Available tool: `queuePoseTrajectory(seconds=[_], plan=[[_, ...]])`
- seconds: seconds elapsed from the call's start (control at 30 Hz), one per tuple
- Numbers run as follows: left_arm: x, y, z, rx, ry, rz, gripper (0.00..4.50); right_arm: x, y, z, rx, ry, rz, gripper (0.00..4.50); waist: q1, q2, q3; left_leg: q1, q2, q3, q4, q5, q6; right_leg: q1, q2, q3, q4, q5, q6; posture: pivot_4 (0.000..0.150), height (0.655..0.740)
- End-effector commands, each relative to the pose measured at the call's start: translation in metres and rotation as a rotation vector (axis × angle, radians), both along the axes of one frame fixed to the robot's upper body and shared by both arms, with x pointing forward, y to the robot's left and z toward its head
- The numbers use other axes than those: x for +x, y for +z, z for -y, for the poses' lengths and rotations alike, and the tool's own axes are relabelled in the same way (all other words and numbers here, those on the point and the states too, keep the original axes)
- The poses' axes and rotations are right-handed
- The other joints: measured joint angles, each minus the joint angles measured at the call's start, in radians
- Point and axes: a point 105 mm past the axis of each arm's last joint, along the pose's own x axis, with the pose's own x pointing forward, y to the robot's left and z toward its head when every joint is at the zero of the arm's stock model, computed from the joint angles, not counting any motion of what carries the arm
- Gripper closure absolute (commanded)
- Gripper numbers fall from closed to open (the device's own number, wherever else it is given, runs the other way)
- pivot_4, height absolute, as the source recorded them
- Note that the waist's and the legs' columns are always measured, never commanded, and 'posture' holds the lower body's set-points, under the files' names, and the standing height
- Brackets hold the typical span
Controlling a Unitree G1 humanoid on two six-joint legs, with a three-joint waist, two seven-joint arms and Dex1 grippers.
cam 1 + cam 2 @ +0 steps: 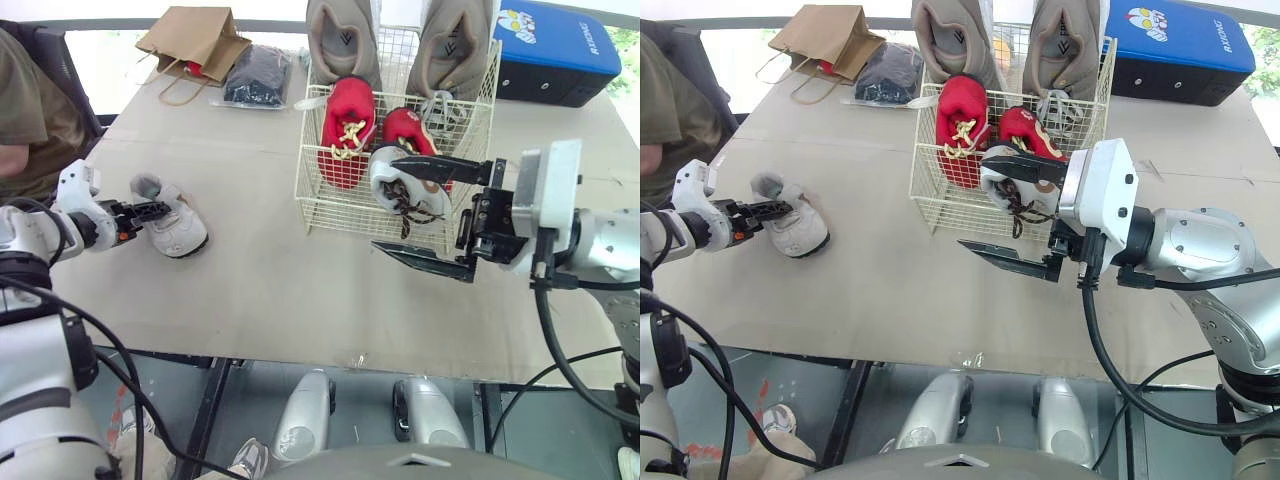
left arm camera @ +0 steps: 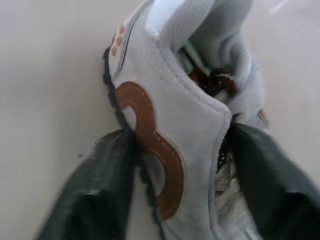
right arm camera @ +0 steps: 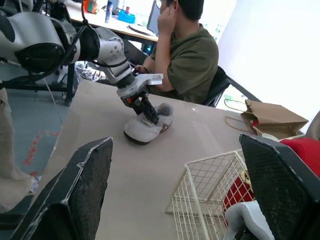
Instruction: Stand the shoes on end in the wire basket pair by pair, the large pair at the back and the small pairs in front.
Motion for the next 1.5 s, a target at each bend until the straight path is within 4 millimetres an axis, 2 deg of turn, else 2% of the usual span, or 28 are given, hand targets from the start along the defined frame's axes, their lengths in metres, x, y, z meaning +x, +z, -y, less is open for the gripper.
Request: queuePoseTrajectory(seconds=[0.03, 0.1, 0.13, 0.17, 0.2, 0.27, 0.33, 0.37, 0.43, 0.5, 0.57, 0.63, 0.77, 0.97, 1.07, 1.2, 1.3, 1.5], plan=[[0.003, -0.018, 0.010, -0.043, -0.033, -0.026, 3.04, -0.006, -0.005, 0.002, -0.020, -0.025, 0.010, 0.57, 0.009, 0.002, -0.002, 0.001, 0.000, 0.000, 0.000, 0.000, 0.000, 0.001, 0.000, 0.000, 0.000, 0.000, 0.000, 0.150, 0.7400], [0.008, 0.001, 0.010, -0.089, -0.034, 0.072, 3.87, -0.004, -0.010, 0.004, -0.021, -0.050, -0.004, 0.57, 0.014, 0.002, -0.002, 0.001, 0.000, -0.001, 0.000, 0.000, 0.000, 0.002, 0.000, -0.001, 0.000, 0.000, 0.000, 0.150, 0.7400], [0.013, 0.018, 0.009, -0.121, -0.030, 0.161, 3.87, -0.002, -0.010, 0.006, -0.013, -0.063, -0.007, 0.57, 0.015, 0.002, -0.001, 0.001, 0.000, -0.001, 0.001, 0.000, 0.000, 0.002, 0.000, -0.001, 0.000, 0.000, 0.000, 0.150, 0.7400], [0.016, 0.037, 0.013, -0.160, -0.055, 0.245, 4.20, -0.001, -0.010, 0.007, -0.004, -0.073, -0.010, 0.57, 0.015, 0.002, -0.001, 0.000, 0.000, -0.001, 0.002, 0.000, 0.000, 0.001, 0.000, -0.001, 0.000, 0.000, 0.000, 0.150, 0.7400], [0.018, 0.057, 0.019, -0.184, -0.094, 0.327, 4.30, 0.000, -0.010, 0.008, 0.004, -0.081, -0.015, 0.57, 0.014, -0.001, 0.000, -0.001, 0.000, -0.002, 0.003, 0.000, 0.000, 0.001, 0.000, -0.001, 0.000, 0.000, 0.000, 0.150, 0.7400], [0.021, 0.116, 0.039, -0.226, -0.166, 0.562, 4.37, 0.001, -0.013, 0.013, 0.010, -0.105, -0.028, 0.57, 0.014, -0.010, 0.003, -0.003, 0.000, -0.005, 0.004, 0.000, 0.000, 0.000, 0.000, -0.003, 0.000, 0.000, 0.000, 0.150, 0.7400], [0.016, 0.169, 0.064, -0.096, -0.198, 0.875, 4.37, 0.002, -0.016, 0.019, 0.011, -0.130, -0.044, 0.57, 0.013, -0.017, 0.004, -0.006, 0.001, -0.009, 0.004, 0.000, -0.001, 0.000, 0.000, -0.007, -0.002, 0.000, 0.000, 0.150, 0.7400], [0.012, 0.184, 0.076, -0.094, -0.171, 0.986, 4.37, 0.003, -0.017, 0.022, 0.018, -0.141, -0.051, 0.57, 0.013, -0.018, 0.004, -0.007, 0.001, -0.009, 0.004, 0.002, -0.004, 0.000, -0.001, -0.007, -0.003, 0.000, 0.000, 0.150, 0.7400], [0.002, 0.202, 0.099, -0.128, -0.127, 1.114, 4.37, 0.004, -0.016, 0.026, 0.039, -0.156, -0.063, 0.57, 0.009, -0.017, 0.004, -0.007, 0.001, -0.009, 0.004, 0.002, -0.004, 0.000, -0.006, -0.004, -0.005, 0.001, 0.000, 0.150, 0.7400], [-0.015, 0.218, 0.137, -0.103, -0.204, 1.262, 4.37, 0.006, -0.016, 0.031, 0.038, -0.183, -0.062, 0.57, -0.004, -0.017, 0.004, -0.006, -0.002, -0.008, 0.003, 0.002, -0.004, 0.000, -0.009, -0.002, -0.005, 0.001, 0.001, 0.150, 0.7400], [-0.030, 0.225, 0.172, -0.028, -0.303, 1.372, 4.37, 0.009, -0.015, 0.036, 0.037, -0.207, -0.062, 0.57, -0.016, -0.017, 0.004, -0.004, -0.005, -0.006, 0.002, 0.002, -0.004, 0.000, -0.009, 0.000, -0.005, 0.001, 0.001, 0.150, 0.7400], [-0.041, 0.221, 0.198, 0.066, -0.397, 1.451, 4.37, 0.012, -0.013, 0.041, 0.037, -0.231, -0.060, 0.57, -0.024, -0.016, 0.004, -0.003, -0.004, -0.003, 0.002, 0.002, -0.004, 0.000, -0.006, -0.001, -0.004, 0.001, 0.001, 0.150, 0.7400], [-0.048, 0.190, 0.221, 0.295, -0.512, 1.529, 4.37, 0.015, -0.011, 0.049, 0.034, -0.271, -0.055, 0.57, -0.036, -0.011, 0.002, -0.001, 0.000, 0.000, 0.001, 0.000, 0.000, 0.000, -0.001, 0.002, -0.002, 0.001, -0.001, 0.150, 0.7400], [-0.050, 0.153, 0.243, 0.557, -0.557, 1.667, 4.37, 0.012, -0.010, 0.053, 0.032, -0.313, -0.046, 0.57, -0.026, -0.010, 0.002, -0.001, 0.001, 0.002, 0.002, -0.001, 0.001, 0.001, 0.000, 0.003, -0.003, 0.001, -0.001, 0.150, 0.7400], [-0.042, 0.136, 0.253, 0.644, -0.552, 1.710, 4.37, 0.010, -0.010, 0.055, 0.030, -0.331, -0.047, 0.57, -0.014, -0.010, 0.002, -0.002, 0.000, 0.002, 0.003, -0.001, 0.001, 0.001, 0.000, 0.003, -0.004, 0.001, -0.001, 0.150, 0.7400], [-0.038, 0.111, 0.264, 0.721, -0.531, 1.749, 4.37, 0.006, -0.011, 0.056, 0.026, -0.352, -0.051, 0.57, -0.007, -0.010, 0.002, -0.002, 0.000, 0.002, 0.003, -0.001, 0.001, 0.001, 0.000, 0.003, -0.004, 0.001, -0.001, 0.150, 0.7400], [-0.036, 0.093, 0.265, 0.752, -0.536, 1.746, 4.37, 0.004, -0.010, 0.057, 0.022, -0.359, -0.049, 0.57, -0.008, -0.010, 0.002, -0.002, 0.000, 0.002, 0.003, -0.001, 0.001, 0.001, 0.000, 0.003, -0.004, 0.001, -0.001, 0.150, 0.7400], [-0.033, 0.048, 0.260, 0.647, -0.674, 1.575, 4.37, 0.002, -0.012, 0.060, 0.019, -0.380, -0.065, 0.57, -0.010, -0.009, 0.002, -0.001, 0.000, 0.001, 0.003, -0.001, 0.001, 0.001, 0.000, 0.002, -0.003, 0.001, -0.001, 0.150, 0.7400]])
